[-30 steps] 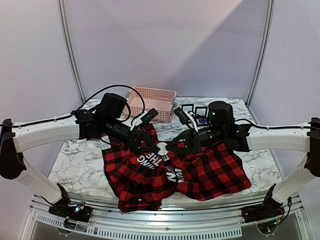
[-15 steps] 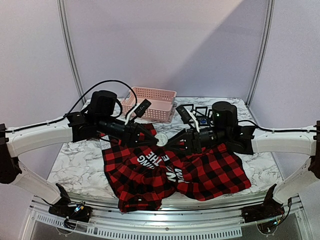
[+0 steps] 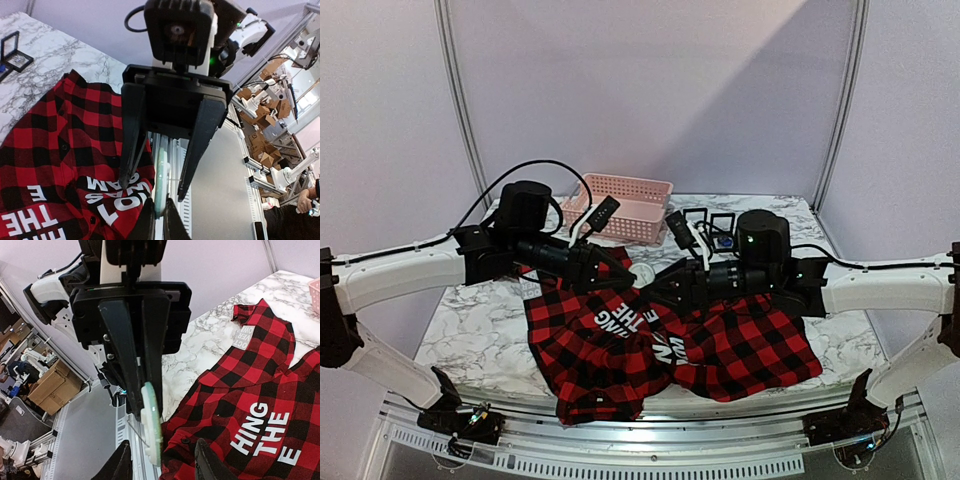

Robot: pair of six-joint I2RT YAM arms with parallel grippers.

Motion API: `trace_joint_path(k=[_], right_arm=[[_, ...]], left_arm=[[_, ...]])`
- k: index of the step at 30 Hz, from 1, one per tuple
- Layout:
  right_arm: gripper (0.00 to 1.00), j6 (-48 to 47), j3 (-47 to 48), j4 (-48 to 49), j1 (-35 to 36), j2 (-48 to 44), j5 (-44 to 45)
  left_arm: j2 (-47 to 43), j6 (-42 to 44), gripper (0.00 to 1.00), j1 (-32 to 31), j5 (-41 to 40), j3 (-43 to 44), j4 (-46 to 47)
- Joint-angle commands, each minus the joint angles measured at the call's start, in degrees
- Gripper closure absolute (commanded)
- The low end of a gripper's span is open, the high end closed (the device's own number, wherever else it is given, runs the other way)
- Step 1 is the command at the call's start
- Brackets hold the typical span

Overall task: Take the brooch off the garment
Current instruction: Close the brooch at the center of the board.

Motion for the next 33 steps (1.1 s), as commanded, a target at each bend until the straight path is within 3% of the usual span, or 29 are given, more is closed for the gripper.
trace_joint_path(k=[1,8,18,33], right_arm=[[0.6,-0.07,-0.24,2.06,0.51,-1.45,3.61],[0.64,0.56,-0.33,3.42,0.53,-1.19,4.28],[0.77,1.49,-0.16,3.55,0.55,-0.53,5.48],[0.87,4.56,1.21,2.25,0.55,1.6,10.09]], left_arm=[[-0.87,-0.28,1.0,0.83,0.19,-0.97,1.44],[-0.9,-0.54,1.0,0.83,0.65,-1.09,1.84],[-1.0,-0.76,1.0,0.83,1.26,-1.29,2.43],[-0.67,-0.97,1.0,0.66,1.71,-1.51,2.66]])
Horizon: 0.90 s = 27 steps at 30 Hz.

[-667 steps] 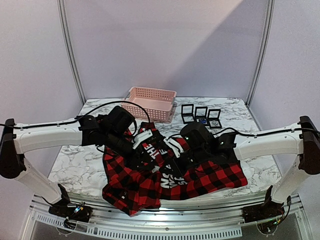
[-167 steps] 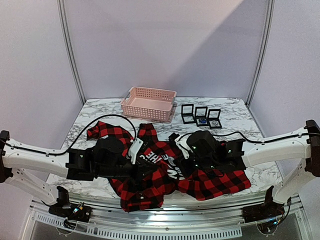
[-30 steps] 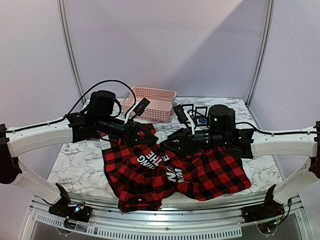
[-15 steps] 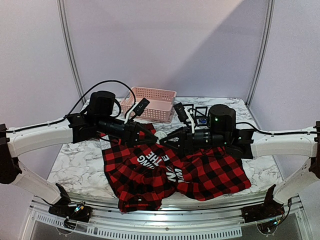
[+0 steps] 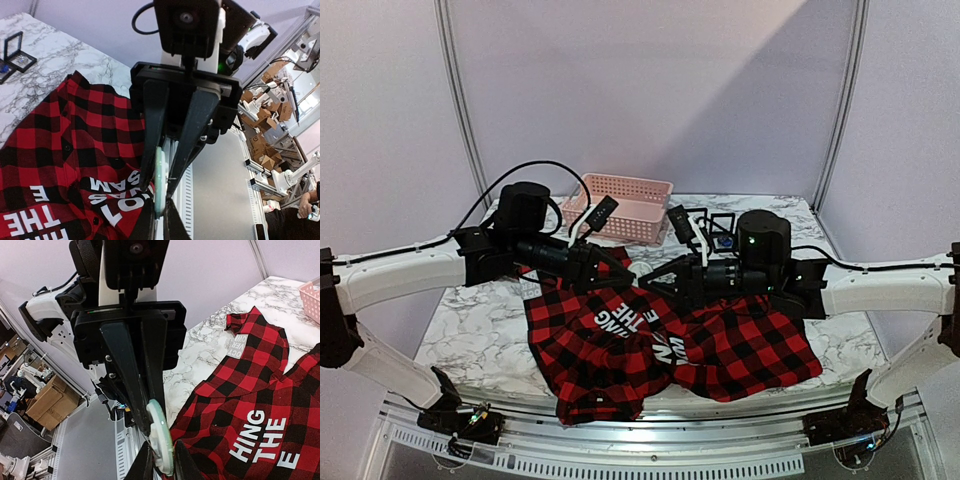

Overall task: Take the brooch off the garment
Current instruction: Close the brooch at the center of the board.

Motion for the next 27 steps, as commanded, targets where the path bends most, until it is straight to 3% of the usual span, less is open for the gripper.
trace_joint_path(k=[1,27], right_arm=[[0.88,1.69,1.37,-0.6,-0.12,1.85,4.5],[0.99,11.09,2.35,-1.73,-1.2,5.61,11.07]], left_arm=[[-0.58,-0.21,1.0,0.26,1.85,-0.65,1.08],[-0.84,-0.05,1.0,-0.08,2.24,-0.75,1.07]])
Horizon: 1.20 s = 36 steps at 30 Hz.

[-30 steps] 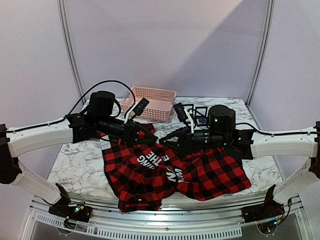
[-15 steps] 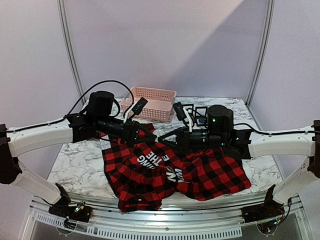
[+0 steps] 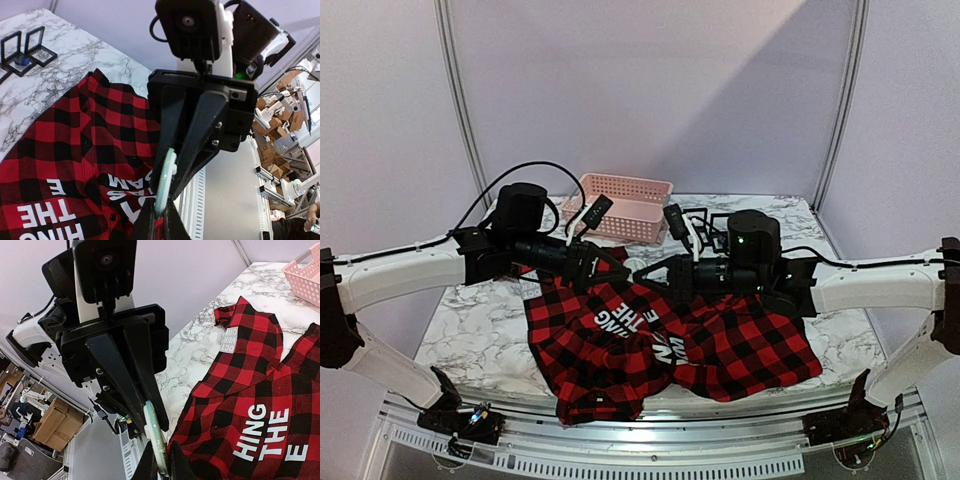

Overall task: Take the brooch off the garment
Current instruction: Close the brooch at the center of the board.

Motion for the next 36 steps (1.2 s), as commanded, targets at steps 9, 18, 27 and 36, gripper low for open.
trace_joint_path(k=[9,18,27,36], right_arm=[[1.0,6.11,-0.48,-2.15,-2.7,2.88,7.58],[1.0,9.37,-2.67,-0.77,-3.38,2.31,10.12],[1.0,11.77,-3.53,-1.73,-4.02,2.04,11.91],[1.0,13.78,-3.88,-2.54,-4.71,2.26,12.76]], left_arm=[[-0.91,0.18,1.0,-1.68,4.95,0.02,1.48],[-0.98,0.33,1.0,-1.69,4.73,0.02,1.43],[-1.2,0.38,1.0,-1.69,4.67,0.02,1.38],[-1.39,0.52,1.0,-1.77,4.66,-0.07,1.38]])
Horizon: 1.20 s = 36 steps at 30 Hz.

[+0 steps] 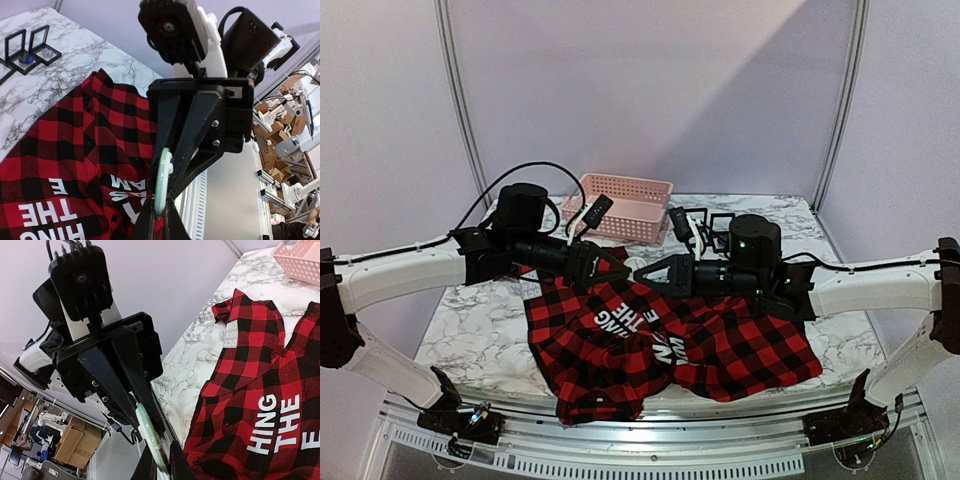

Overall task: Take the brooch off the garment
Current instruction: Close the brooch at the center of the board.

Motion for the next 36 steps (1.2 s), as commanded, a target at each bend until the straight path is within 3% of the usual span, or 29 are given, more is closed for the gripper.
trace_joint_path(k=[1,24,36], right_arm=[[1.0,3.71,-1.97,-6.36,-4.33,1.87,11.33],[1.0,8.45,-5.35,-5.71,-5.48,0.45,14.54],[1.0,8.61,-6.24,-5.35,-5.46,0.0,15.11]], left_arm=[[-1.38,1.42,1.0,-1.73,6.0,-0.07,1.36],[-1.71,1.44,1.0,-1.73,5.23,-0.24,1.28],[-0.73,2.22,1.0,-1.05,0.69,0.59,-1.94]])
